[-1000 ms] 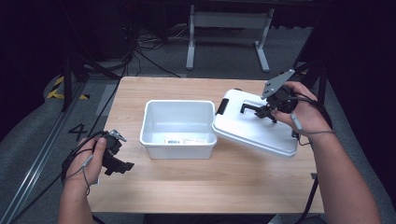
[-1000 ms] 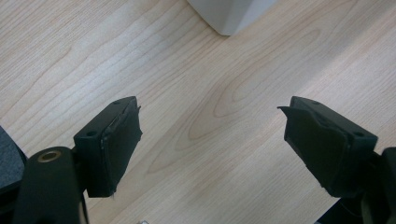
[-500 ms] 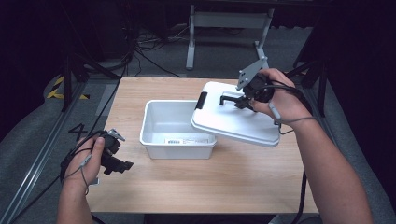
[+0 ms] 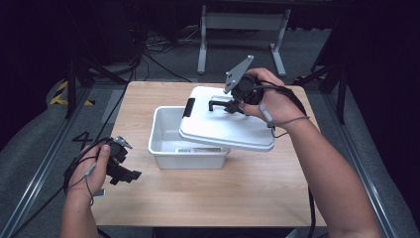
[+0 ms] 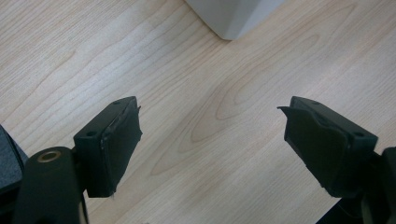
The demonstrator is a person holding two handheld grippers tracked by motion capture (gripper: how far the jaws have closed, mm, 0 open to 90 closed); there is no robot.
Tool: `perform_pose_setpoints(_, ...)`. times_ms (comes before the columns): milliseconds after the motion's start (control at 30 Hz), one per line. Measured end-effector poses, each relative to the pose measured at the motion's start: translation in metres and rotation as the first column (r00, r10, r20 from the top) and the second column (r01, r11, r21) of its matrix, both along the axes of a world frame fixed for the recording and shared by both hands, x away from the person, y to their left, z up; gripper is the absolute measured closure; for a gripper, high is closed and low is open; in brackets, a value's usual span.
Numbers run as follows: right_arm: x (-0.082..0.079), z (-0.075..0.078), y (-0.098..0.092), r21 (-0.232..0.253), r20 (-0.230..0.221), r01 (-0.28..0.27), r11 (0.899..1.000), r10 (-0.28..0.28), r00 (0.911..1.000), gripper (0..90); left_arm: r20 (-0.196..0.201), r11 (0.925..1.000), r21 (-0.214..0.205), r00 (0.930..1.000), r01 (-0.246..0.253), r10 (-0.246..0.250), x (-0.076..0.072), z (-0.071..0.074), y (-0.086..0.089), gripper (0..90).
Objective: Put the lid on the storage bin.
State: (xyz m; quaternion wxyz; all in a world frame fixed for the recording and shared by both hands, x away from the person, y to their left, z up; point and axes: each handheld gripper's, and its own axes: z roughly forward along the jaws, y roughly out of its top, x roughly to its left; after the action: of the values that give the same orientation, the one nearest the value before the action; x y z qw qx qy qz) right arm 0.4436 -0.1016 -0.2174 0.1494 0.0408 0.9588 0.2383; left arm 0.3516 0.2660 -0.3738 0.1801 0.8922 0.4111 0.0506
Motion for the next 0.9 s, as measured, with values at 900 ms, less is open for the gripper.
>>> perform_pose_setpoints(900,0.03,-0.05,0.072,0.069,-0.037,-0.132,0.989,0.135,0.9901,84.2,0.0,0.9998,-0.013,0.9999,-0.013,0.013,0.0,-0.001,0.005,19.1)
